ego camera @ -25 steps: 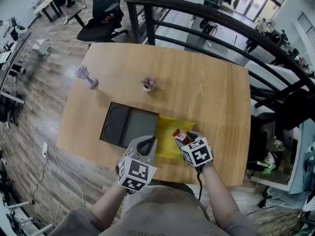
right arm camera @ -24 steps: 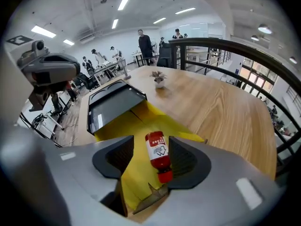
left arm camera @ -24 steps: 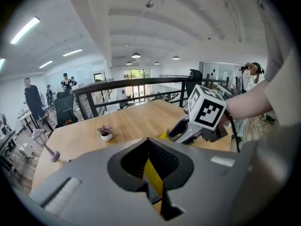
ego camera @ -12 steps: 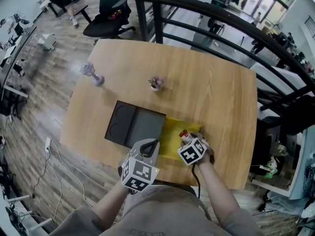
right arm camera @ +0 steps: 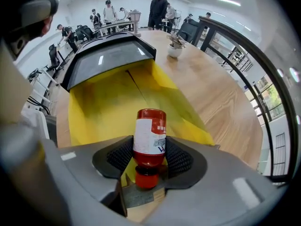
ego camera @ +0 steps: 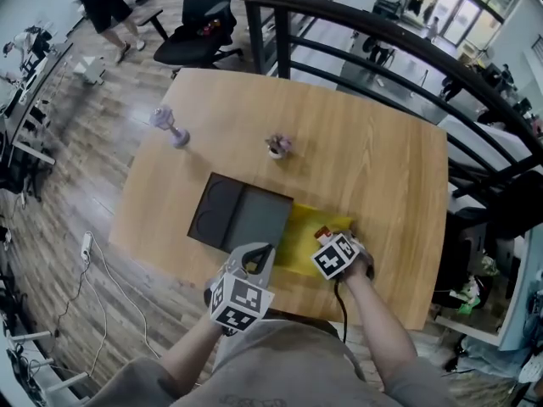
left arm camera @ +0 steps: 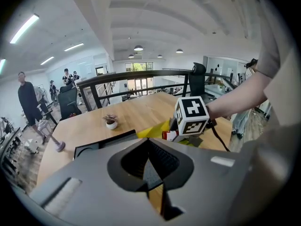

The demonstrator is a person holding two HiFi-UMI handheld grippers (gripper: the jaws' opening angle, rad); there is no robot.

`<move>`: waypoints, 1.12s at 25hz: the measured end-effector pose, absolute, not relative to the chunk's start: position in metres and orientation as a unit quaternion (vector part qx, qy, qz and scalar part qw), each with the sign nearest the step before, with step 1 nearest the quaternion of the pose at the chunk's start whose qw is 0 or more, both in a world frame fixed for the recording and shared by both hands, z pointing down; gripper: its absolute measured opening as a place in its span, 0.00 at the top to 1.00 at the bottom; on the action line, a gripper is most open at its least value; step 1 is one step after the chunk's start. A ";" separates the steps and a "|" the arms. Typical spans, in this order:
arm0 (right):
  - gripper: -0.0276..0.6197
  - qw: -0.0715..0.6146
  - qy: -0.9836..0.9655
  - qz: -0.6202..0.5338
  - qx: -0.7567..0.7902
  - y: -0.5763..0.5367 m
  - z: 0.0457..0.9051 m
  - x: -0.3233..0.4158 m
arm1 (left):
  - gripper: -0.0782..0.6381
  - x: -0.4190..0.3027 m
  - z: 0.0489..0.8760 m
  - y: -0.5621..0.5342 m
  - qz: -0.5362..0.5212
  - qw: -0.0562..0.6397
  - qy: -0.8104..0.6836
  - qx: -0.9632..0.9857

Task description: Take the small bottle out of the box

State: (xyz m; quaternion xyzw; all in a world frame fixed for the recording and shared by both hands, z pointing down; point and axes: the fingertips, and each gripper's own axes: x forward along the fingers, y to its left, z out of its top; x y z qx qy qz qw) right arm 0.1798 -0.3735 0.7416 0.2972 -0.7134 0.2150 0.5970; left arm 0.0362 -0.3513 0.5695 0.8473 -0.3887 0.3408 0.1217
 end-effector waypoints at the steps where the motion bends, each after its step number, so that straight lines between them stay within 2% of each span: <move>1: 0.62 0.584 -0.720 0.229 0.296 -0.371 0.739 0.177 | 0.89 0.036 0.568 -0.351 0.338 0.120 -0.390 0.848; 10: 0.62 0.388 -0.804 0.270 0.359 -0.389 0.645 0.151 | 0.89 0.031 0.532 -0.363 0.292 0.089 -0.427 0.851; 16: 0.62 0.297 -0.846 0.212 0.389 -0.399 0.544 0.149 | 0.89 0.029 0.480 -0.375 0.257 0.052 -0.453 0.852; 23: 0.62 0.158 -0.879 0.132 0.429 -0.391 0.422 0.162 | 0.89 0.034 0.401 -0.383 0.180 0.000 -0.482 0.857; 28: 0.62 0.093 -0.882 0.071 0.457 -0.373 0.360 0.178 | 0.89 0.043 0.351 -0.379 0.132 -0.023 -0.486 0.864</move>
